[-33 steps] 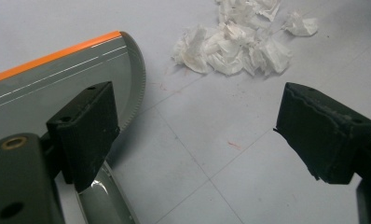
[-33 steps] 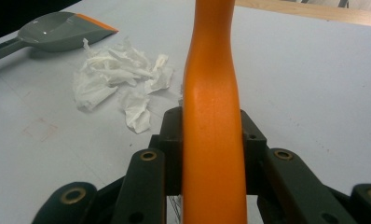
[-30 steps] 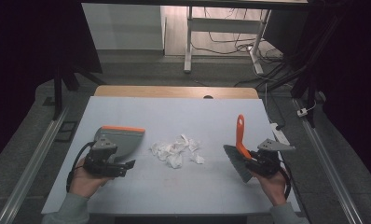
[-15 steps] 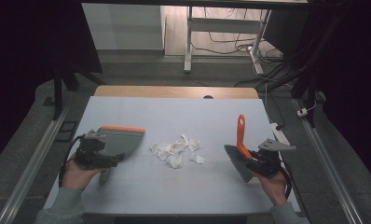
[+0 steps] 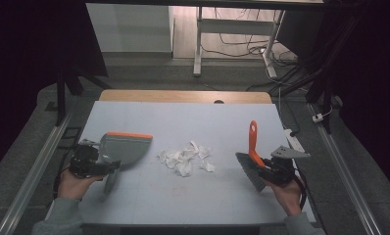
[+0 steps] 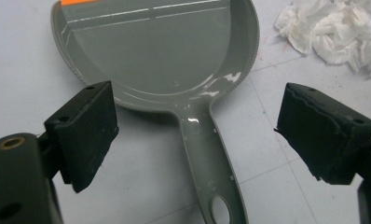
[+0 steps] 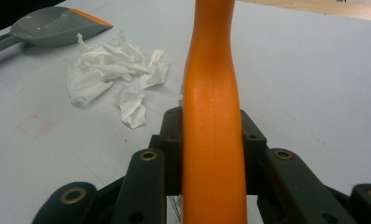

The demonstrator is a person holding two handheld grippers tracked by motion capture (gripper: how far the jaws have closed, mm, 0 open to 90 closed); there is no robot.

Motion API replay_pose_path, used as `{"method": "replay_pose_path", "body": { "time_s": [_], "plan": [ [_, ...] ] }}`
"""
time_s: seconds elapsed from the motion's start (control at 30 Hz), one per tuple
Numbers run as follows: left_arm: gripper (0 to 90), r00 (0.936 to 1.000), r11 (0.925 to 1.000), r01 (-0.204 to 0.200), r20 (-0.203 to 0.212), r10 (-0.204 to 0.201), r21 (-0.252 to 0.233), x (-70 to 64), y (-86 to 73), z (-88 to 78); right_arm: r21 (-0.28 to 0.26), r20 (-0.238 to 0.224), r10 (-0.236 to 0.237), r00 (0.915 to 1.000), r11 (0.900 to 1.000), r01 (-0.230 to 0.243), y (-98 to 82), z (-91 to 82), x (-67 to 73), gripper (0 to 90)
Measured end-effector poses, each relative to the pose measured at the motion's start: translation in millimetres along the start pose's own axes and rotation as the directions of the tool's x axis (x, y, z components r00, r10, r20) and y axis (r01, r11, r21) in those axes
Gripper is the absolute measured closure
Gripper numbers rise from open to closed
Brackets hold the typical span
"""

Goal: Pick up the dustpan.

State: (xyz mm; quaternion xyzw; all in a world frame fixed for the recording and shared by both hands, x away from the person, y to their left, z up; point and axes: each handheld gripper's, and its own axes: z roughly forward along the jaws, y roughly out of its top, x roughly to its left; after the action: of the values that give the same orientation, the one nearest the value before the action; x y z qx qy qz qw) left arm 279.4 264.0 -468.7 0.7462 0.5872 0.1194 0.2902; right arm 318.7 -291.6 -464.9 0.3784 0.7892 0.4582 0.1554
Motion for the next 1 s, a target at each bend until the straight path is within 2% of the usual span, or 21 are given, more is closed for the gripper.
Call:
{"method": "replay_pose_path", "body": {
  "time_s": [0.3,0.4,0.6,0.8,1.0],
  "plan": [
    [12.8,1.0,0.9965,-0.004,0.006,0.003,0.084,-2.2,-4.7,21.6,0.007,0.004,0.001,1.0,1.0,-0.002,-0.6,0.4,0.3,70.2],
    [13.3,0.9999,0.9938,0.007,-0.009,-0.006,0.111,-2.5,-6.8,27.3,0.006,0.004,0.002,1.0,1.0,-0.002,-1.0,0.9,0.6,70.3],
    [13.3,0.9996,0.9894,0.029,-0.007,-0.028,0.142,-1.4,-11.9,37.3,0.013,0.004,0.0,1.0,1.0,0.0,-1.8,2.0,1.5,70.2],
    [14.2,0.9989,0.9866,0.047,-0.015,-0.045,0.156,0.2,-13.8,45.2,0.015,0.005,-0.004,1.0,1.0,0.004,-1.9,2.3,1.7,70.2],
    [21.8,0.9976,0.988,0.069,-0.019,-0.067,0.138,1.1,-14.9,48.8,0.017,0.011,-0.005,0.9999,1.0,0.005,-2.2,2.6,1.8,70.2]
  ]
}}
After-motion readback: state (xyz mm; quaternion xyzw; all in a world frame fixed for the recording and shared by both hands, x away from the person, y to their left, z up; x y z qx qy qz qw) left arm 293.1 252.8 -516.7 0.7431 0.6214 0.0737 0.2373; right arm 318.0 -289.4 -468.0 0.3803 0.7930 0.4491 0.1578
